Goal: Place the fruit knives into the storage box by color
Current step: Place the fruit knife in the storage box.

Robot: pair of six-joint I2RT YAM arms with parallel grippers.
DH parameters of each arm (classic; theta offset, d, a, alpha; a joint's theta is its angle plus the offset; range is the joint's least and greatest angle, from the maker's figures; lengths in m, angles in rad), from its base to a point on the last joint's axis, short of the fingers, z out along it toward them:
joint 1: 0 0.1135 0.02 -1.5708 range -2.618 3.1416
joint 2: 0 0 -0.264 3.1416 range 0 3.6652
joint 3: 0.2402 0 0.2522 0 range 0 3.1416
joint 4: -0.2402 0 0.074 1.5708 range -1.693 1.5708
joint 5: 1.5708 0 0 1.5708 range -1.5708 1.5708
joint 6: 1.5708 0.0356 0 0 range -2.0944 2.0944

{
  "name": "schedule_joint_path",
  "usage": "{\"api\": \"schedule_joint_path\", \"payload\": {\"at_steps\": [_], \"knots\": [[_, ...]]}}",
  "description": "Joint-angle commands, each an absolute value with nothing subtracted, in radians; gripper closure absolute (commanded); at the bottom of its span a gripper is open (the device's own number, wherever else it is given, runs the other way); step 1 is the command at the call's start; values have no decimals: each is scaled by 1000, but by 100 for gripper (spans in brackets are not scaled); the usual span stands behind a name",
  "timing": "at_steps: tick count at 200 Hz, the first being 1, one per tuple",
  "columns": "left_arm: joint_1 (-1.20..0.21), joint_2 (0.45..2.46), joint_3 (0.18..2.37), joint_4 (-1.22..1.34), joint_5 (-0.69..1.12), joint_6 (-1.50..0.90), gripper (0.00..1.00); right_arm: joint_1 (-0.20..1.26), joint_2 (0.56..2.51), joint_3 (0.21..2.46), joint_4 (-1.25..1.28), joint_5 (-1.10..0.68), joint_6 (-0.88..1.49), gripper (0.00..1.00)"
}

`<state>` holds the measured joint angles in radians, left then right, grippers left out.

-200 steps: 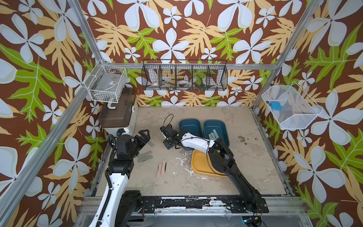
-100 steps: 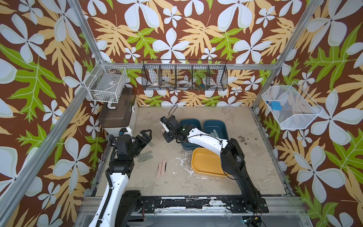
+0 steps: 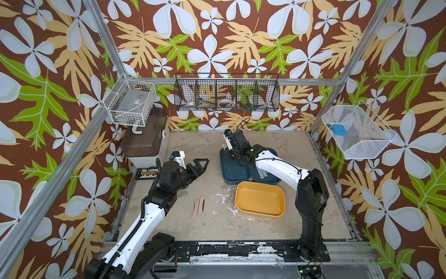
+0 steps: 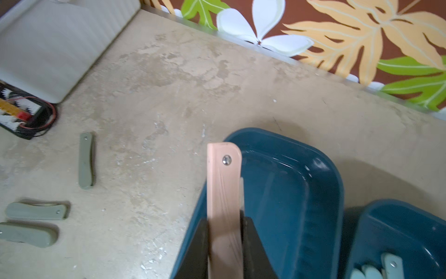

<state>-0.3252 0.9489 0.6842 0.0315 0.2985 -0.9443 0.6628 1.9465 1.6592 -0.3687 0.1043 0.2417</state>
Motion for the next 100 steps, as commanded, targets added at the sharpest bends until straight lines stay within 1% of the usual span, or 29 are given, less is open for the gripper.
{"api": "schedule_joint_path", "payload": {"at_steps": [1, 46, 100], "knots": [[-380, 982, 695, 105, 252, -961, 0, 624, 1927, 1599, -314, 103, 276, 80], [-461, 1046, 703, 133, 212, -969, 0, 575, 1964, 1509, -279, 105, 293, 80], [-468, 1047, 696, 127, 200, -960, 0, 575, 2051, 1484, -262, 99, 308, 79]]}}
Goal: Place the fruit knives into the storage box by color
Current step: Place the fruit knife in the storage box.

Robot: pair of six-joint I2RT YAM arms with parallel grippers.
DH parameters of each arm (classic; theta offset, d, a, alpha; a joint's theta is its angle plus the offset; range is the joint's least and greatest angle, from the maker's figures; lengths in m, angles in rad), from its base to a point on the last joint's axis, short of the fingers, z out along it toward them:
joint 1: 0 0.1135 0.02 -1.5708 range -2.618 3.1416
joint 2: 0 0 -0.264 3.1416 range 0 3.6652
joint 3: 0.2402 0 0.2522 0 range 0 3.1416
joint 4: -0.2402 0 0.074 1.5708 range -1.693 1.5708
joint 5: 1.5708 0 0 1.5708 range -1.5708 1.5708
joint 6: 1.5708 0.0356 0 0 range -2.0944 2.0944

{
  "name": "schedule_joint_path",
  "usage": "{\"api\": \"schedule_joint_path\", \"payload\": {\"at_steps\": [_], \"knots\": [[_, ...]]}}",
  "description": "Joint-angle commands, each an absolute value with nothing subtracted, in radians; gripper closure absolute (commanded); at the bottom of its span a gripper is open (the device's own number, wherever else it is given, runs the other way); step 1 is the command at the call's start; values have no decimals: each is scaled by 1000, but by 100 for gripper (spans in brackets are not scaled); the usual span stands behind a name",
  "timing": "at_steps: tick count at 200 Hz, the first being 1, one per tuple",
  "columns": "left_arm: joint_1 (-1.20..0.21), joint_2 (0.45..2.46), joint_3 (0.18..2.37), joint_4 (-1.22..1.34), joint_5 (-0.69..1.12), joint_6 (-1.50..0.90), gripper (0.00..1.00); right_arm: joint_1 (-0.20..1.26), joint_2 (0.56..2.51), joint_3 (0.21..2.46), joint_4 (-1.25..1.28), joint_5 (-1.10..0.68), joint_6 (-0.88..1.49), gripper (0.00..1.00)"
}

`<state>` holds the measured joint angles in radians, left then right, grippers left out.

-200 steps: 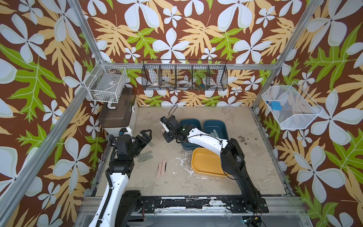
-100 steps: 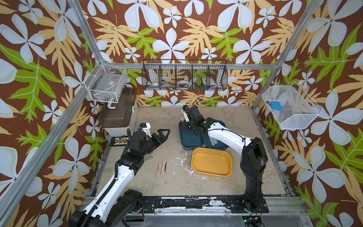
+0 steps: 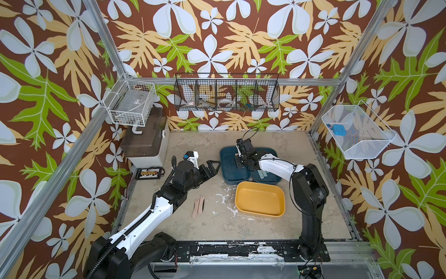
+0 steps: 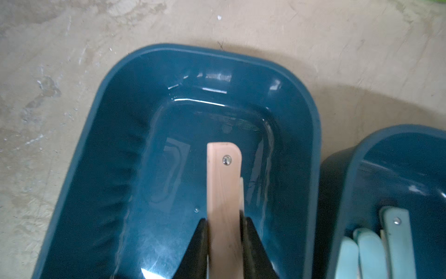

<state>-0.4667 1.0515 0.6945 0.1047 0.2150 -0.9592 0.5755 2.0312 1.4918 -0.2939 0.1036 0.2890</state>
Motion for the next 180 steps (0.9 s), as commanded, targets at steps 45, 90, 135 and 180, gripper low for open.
{"api": "schedule_joint_path", "payload": {"at_steps": [45, 90, 135, 180], "knots": [[-468, 1046, 684, 123, 196, -957, 0, 575, 2105, 1503, -276, 88, 311, 76], [-468, 1045, 681, 122, 191, -959, 0, 575, 2133, 1519, -284, 85, 311, 74], [-468, 1034, 676, 110, 184, -954, 0, 575, 2139, 1530, -291, 86, 306, 69], [-469, 1002, 657, 87, 164, -953, 0, 577, 2109, 1548, -303, 59, 304, 67]]}}
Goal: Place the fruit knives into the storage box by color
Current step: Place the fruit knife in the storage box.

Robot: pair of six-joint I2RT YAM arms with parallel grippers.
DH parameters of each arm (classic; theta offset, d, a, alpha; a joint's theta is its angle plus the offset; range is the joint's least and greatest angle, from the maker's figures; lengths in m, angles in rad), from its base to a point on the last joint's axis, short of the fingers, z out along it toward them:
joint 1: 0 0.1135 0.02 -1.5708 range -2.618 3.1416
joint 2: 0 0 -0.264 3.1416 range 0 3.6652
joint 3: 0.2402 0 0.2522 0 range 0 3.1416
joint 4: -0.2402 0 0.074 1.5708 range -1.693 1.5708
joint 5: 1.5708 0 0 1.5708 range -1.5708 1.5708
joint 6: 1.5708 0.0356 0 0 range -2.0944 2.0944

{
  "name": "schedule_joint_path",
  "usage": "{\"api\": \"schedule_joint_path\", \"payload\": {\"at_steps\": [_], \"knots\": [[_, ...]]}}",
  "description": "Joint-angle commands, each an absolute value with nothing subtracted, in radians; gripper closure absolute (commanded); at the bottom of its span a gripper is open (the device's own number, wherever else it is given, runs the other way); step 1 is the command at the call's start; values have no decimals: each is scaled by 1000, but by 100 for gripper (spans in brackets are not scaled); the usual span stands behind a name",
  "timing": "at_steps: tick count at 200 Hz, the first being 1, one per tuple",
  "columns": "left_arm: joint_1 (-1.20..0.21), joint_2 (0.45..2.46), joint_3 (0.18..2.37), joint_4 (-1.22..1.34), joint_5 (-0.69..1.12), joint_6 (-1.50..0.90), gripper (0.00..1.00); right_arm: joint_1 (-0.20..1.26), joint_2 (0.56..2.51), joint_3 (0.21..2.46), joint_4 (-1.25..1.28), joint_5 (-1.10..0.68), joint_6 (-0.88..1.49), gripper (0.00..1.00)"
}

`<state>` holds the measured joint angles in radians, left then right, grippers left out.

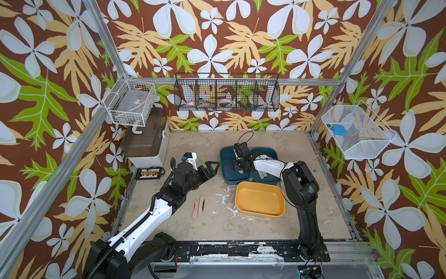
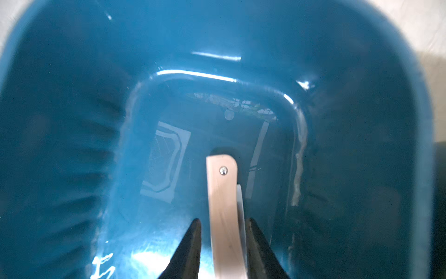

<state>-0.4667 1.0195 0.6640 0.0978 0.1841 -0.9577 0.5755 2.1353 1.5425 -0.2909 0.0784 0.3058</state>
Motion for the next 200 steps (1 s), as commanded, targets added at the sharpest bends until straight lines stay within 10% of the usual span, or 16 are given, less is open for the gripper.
{"api": "schedule_joint_path", "payload": {"at_steps": [1, 200], "knots": [[-468, 1001, 657, 85, 162, -953, 0, 577, 2107, 1548, -302, 57, 303, 67], [-264, 656, 650, -291, 54, -849, 0, 1116, 1817, 1405, -395, 164, 544, 44]]}}
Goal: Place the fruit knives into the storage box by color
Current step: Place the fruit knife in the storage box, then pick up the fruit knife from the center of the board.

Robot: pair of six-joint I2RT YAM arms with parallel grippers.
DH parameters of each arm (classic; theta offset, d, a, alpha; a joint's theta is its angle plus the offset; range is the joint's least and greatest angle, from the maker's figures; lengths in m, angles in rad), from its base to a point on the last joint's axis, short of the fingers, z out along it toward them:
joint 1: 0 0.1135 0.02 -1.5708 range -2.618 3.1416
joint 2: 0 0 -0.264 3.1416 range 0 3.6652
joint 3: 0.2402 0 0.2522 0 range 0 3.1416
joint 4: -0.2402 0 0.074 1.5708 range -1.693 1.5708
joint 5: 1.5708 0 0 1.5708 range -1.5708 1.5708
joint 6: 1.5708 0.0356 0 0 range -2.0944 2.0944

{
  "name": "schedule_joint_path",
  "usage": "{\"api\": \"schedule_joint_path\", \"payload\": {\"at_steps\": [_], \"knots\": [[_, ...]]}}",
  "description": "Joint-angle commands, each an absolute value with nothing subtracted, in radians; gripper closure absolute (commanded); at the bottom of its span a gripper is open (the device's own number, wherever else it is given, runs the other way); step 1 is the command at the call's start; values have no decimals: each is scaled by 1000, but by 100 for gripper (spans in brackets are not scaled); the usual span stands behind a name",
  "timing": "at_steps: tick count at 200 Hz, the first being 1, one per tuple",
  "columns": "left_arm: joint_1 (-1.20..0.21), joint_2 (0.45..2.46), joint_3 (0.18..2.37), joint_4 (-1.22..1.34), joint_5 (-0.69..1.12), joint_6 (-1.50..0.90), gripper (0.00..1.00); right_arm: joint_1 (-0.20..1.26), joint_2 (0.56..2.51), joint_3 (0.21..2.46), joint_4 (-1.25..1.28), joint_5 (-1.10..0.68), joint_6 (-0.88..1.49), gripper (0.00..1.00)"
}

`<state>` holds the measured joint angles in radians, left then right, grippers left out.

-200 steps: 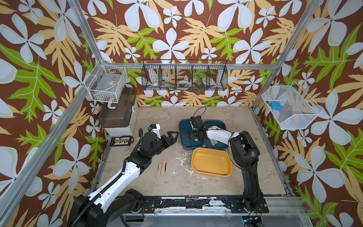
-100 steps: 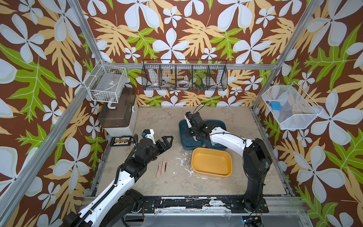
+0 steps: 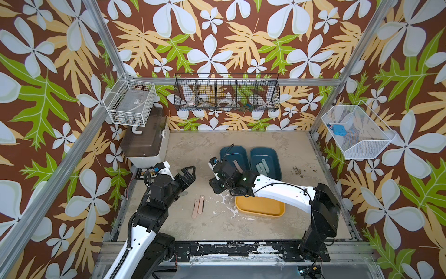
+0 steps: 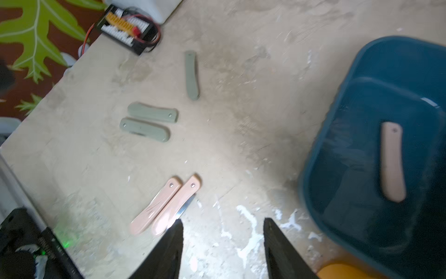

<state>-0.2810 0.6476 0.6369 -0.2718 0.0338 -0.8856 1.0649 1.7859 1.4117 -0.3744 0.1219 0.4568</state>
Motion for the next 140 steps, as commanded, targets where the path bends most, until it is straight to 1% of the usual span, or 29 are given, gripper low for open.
{"api": "schedule_joint_path", "payload": {"at_steps": [1, 21, 37, 78, 140], "knots": [[-262, 656, 651, -290, 55, -849, 0, 1119, 1820, 1405, -395, 164, 547, 44], [-230, 667, 660, -293, 89, -827, 0, 1163, 1869, 1407, -401, 163, 591, 41], [-188, 669, 660, -297, 114, -818, 0, 1192, 1905, 1408, -388, 153, 615, 40], [-86, 663, 639, -285, 212, -808, 0, 1215, 1989, 1421, -351, 99, 652, 39], [-75, 666, 619, -267, 234, -807, 0, 1218, 2084, 1468, -357, 91, 655, 35]]}}
